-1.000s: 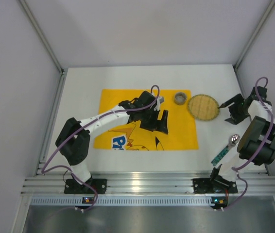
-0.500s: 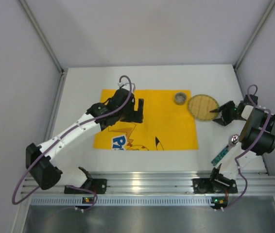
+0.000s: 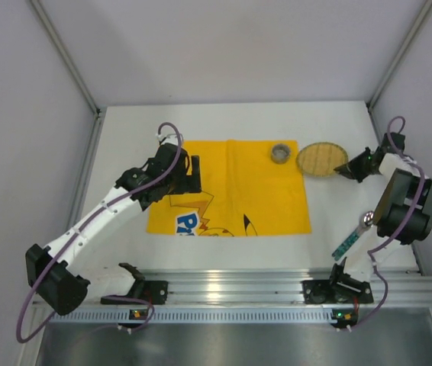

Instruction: Set the dinner table for one person

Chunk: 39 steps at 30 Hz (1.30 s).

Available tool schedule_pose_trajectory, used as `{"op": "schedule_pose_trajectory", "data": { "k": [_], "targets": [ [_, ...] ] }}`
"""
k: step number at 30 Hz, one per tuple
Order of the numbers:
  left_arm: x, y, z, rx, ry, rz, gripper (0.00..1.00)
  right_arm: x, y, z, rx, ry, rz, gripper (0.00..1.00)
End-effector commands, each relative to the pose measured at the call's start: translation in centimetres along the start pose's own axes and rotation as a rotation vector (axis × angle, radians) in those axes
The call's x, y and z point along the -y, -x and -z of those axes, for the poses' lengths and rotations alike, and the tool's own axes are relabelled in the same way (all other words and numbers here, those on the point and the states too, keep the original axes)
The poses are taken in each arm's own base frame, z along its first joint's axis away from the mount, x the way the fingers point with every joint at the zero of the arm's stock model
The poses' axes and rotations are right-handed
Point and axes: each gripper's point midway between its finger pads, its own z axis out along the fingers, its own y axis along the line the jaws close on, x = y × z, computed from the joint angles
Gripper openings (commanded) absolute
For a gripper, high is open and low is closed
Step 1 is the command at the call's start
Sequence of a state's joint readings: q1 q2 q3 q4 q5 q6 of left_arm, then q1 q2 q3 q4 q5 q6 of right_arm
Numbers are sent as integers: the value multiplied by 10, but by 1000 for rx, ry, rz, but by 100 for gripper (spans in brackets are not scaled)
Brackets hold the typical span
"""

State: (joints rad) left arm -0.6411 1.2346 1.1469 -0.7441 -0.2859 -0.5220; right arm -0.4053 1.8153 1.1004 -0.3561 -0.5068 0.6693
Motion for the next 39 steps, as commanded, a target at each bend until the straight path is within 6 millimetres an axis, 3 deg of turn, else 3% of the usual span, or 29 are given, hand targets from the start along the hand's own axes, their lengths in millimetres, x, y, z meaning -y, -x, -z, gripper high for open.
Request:
{"op": "schedule_pose_trajectory", "data": {
  "k": [1, 5, 9, 12, 13, 15, 16, 17, 18, 19, 21, 24, 27, 32, 39],
  "targets": [
    [-17, 6, 10, 30, 12, 14, 99, 12, 33, 59, 191, -264, 93, 0],
    [-27, 10, 8, 29, 11, 23, 99, -33, 55, 110, 330, -217, 124, 0],
    [-27, 19, 5, 37, 5, 8, 99, -100, 38, 136, 365, -59, 193, 0],
    [-25, 27, 3, 38, -4, 0, 99, -169, -6, 143, 325, 118, 319, 0],
    [-24, 31, 3, 43, -6, 2, 99, -193, -39, 140, 275, 191, 375, 0],
    [-25, 32, 3, 39, -5, 9, 99, -223, -74, 139, 214, 311, 435, 0],
    [-27, 34, 4, 42, -2, 17, 99, -241, -112, 137, 142, 378, 463, 0],
    [-27, 33, 5, 40, -6, 21, 99, -237, -131, 126, 85, 394, 463, 0],
    [-29, 33, 6, 42, -4, 28, 99, -247, -144, 124, 65, 447, 475, 0],
    [-31, 31, 7, 43, -1, 34, 99, -241, -174, 111, -16, 453, 470, 0],
    [-34, 29, 13, 52, 1, 47, 99, -245, -208, 94, -95, 493, 487, 0],
    [-41, 19, 18, 47, 13, 55, 99, -240, -248, 58, -214, 485, 523, 0],
    [-47, 15, 25, 55, 24, 62, 99, -236, -275, 24, -302, 455, 555, 0],
    [-57, 4, 34, 46, 49, 71, 99, -240, -289, -8, -335, 437, 596, 0],
    [-69, -7, 47, 58, 73, 91, 99, -185, -287, -43, -335, 287, 601, 0]
  ]
}}
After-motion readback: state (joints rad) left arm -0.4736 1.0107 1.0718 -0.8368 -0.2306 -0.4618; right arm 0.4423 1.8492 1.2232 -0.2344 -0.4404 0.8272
